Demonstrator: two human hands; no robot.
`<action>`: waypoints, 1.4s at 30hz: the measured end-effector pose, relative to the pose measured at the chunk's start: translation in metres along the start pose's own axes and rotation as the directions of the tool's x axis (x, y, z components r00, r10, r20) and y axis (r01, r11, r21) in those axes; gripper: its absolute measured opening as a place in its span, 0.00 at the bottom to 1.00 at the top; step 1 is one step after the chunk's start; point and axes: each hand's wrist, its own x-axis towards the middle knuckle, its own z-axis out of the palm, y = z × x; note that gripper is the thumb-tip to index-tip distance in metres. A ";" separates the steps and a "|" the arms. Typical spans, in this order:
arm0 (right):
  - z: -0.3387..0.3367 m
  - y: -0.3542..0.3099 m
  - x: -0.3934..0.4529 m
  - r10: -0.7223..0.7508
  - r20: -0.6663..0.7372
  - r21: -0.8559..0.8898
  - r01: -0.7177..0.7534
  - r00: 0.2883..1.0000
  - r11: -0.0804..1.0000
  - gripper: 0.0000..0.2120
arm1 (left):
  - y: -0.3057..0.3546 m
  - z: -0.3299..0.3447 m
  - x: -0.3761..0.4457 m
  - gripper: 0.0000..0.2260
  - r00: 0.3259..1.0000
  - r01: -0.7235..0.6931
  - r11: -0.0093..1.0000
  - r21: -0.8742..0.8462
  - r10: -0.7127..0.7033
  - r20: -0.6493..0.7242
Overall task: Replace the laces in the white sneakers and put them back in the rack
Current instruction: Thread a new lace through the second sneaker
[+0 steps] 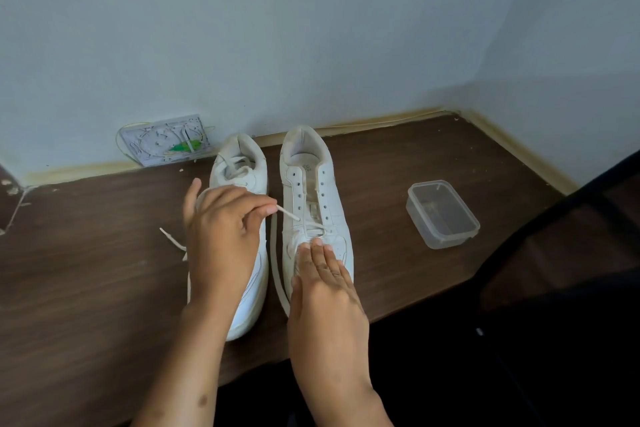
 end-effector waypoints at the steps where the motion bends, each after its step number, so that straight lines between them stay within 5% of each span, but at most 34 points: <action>1: -0.001 0.000 0.000 -0.005 -0.002 0.009 0.005 1.000 1.000 0.26 | 0.000 -0.001 0.000 0.03 1.000 0.009 1.000 -0.006 -0.009 -0.018; 5: -0.011 0.003 0.002 0.005 -0.020 0.075 -0.003 1.000 0.997 0.25 | 0.007 -0.009 0.002 0.08 0.996 0.053 0.998 -0.036 -0.056 -0.065; 8: -0.024 0.005 0.005 -0.017 0.016 0.170 0.014 1.000 0.985 0.28 | 0.027 -0.011 -0.005 0.10 0.994 0.088 0.993 -0.082 -0.082 0.074; 11: -0.028 0.011 0.013 0.044 0.094 0.246 -0.066 0.995 0.967 0.35 | 0.045 0.000 -0.014 0.05 0.959 0.141 0.989 -0.049 -0.124 0.255; 16: -0.030 0.027 0.034 0.207 0.242 0.356 -0.285 0.948 0.890 0.44 | 0.057 0.013 -0.023 0.12 0.923 0.253 0.967 -0.006 -0.240 0.301; 24: -0.043 0.044 0.044 0.250 0.361 0.402 -0.392 0.898 0.827 0.48 | 0.059 0.042 -0.034 0.28 0.698 0.254 0.909 0.330 -0.409 0.588; 29: -0.052 0.056 0.044 0.282 0.364 0.377 -0.417 0.888 0.827 0.47 | 0.070 0.040 -0.032 0.18 0.803 0.192 0.924 0.332 -0.342 0.489; 35: -0.062 0.069 0.048 0.272 0.385 0.363 -0.416 0.882 0.834 0.43 | 0.079 0.027 -0.028 0.16 0.763 0.201 0.915 0.350 -0.371 0.529; 38: -0.063 0.074 0.049 0.263 0.371 0.393 -0.407 0.890 0.824 0.38 | 0.081 0.015 -0.026 0.05 0.741 0.262 0.920 0.291 -0.385 0.550; 42: -0.063 0.082 0.052 0.293 0.332 0.439 -0.421 0.897 0.793 0.28 | 0.071 -0.004 -0.018 0.16 0.757 0.377 0.923 0.076 -0.354 0.549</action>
